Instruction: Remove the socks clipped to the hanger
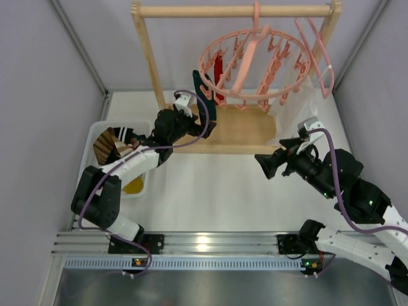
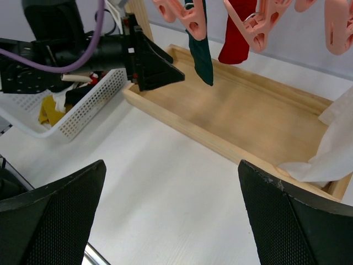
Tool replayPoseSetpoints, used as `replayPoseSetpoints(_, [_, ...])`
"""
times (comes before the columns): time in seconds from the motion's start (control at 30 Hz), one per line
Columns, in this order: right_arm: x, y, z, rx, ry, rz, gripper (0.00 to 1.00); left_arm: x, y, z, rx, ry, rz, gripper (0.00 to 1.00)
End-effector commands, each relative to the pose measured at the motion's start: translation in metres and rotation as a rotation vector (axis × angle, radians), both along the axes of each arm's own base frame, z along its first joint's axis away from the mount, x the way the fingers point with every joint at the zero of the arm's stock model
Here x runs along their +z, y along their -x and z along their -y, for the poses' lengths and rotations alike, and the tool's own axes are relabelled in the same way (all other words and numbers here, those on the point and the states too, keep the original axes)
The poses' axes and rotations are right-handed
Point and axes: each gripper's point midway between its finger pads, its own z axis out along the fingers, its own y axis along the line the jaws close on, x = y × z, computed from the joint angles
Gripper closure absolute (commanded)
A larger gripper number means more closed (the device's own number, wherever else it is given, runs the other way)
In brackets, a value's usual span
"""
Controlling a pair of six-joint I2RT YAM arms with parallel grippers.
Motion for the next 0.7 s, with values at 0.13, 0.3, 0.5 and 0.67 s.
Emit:
replayPoseSetpoints(0.13, [0.016, 0.005, -0.010, 0.070, -0.039, 0.050, 0.01, 0.038, -0.047, 0.000, 0.058, -0.010, 0.279, 0.02])
replayPoseSetpoints(0.3, [0.017, 0.005, -0.015, 0.091, -0.034, 0.062, 0.01, 0.032, -0.074, -0.010, 0.094, -0.029, 0.310, 0.02])
replayPoseSetpoints(0.5, [0.015, 0.003, -0.024, 0.118, -0.025, 0.062, 0.01, 0.021, -0.099, -0.013, 0.099, -0.034, 0.337, 0.02])
replayPoseSetpoints(0.67, [0.009, -0.001, -0.032, 0.133, -0.010, 0.059, 0.01, 0.025, -0.111, 0.001, 0.013, -0.028, 0.370, 0.02])
